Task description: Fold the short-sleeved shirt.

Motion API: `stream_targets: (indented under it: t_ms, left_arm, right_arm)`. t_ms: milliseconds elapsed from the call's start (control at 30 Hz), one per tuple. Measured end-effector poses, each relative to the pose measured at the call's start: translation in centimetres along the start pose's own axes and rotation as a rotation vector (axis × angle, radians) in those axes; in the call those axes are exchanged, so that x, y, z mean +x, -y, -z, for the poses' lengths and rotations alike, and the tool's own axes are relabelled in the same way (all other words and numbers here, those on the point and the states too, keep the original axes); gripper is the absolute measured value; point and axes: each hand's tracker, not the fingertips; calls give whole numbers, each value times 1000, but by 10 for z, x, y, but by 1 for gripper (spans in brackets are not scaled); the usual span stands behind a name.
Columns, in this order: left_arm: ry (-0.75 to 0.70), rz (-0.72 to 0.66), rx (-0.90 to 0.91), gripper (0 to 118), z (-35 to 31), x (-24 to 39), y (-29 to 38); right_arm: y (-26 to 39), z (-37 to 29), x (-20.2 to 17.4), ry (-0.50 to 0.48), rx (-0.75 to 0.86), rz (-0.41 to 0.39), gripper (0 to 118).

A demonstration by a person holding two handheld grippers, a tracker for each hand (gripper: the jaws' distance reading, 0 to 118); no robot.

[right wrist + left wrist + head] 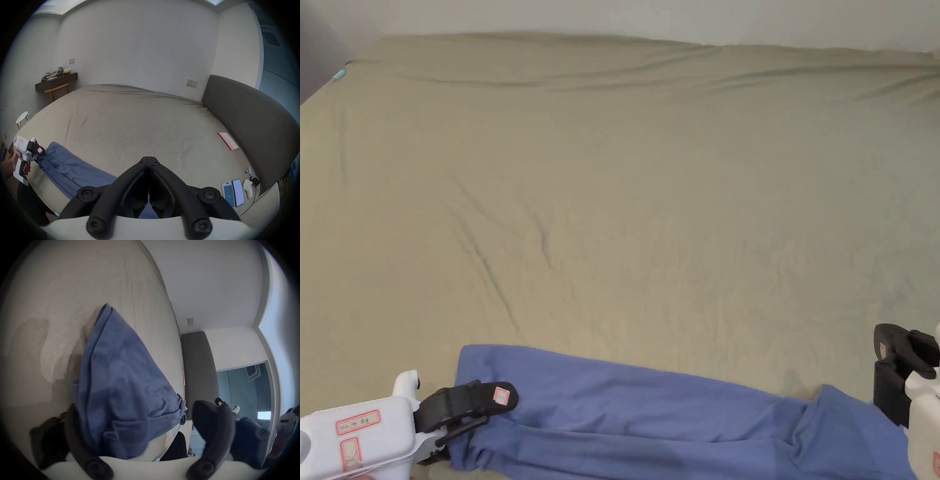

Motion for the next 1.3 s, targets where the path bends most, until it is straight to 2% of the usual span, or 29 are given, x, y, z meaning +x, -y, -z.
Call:
stream_targets:
  t_ms: [33, 67, 100, 133, 167, 200, 233, 500, 1000, 1300]
  left_arm:
    - [-35, -20, -1, 26, 0, -5, -2]
    - [-124, -27, -13, 17, 5, -8, -2]
    - [-205, -22, -19, 17, 8, -12, -1]
    - [-165, -23, -4, 17, -1, -23, -2]
    - [-36, -87, 6, 17, -2, -22, -3]
    - [-8, -111, 12, 17, -1, -19, -1]
    - [-78, -56, 11, 17, -4, -20, 1]
    - [-193, 98, 88, 16, -15, 7, 9]
    - [-234, 56, 244, 11, -86, -2, 15]
    - [-293, 90, 398, 10, -127, 5, 16]
  right_arm:
    - [-1, -1, 0, 0, 2, 2, 2]
    - [-1, -2, 1, -2, 2, 5, 2]
    - [-1, -2, 2, -5, 1, 7, 2]
    - [-1, -4, 1, -6, 1, 8, 2]
    - [-1, -6, 1, -5, 2, 6, 2]
    - [0, -8, 0, -3, 3, 2, 2]
    - [0, -9, 0, -1, 3, -3, 2]
    - [1, -14, 2, 11, -7, -18, 2]
    - [-7, -17, -8, -7, 9, -32, 2]
    - [-9, -17, -13, -21, 10, -46, 2]
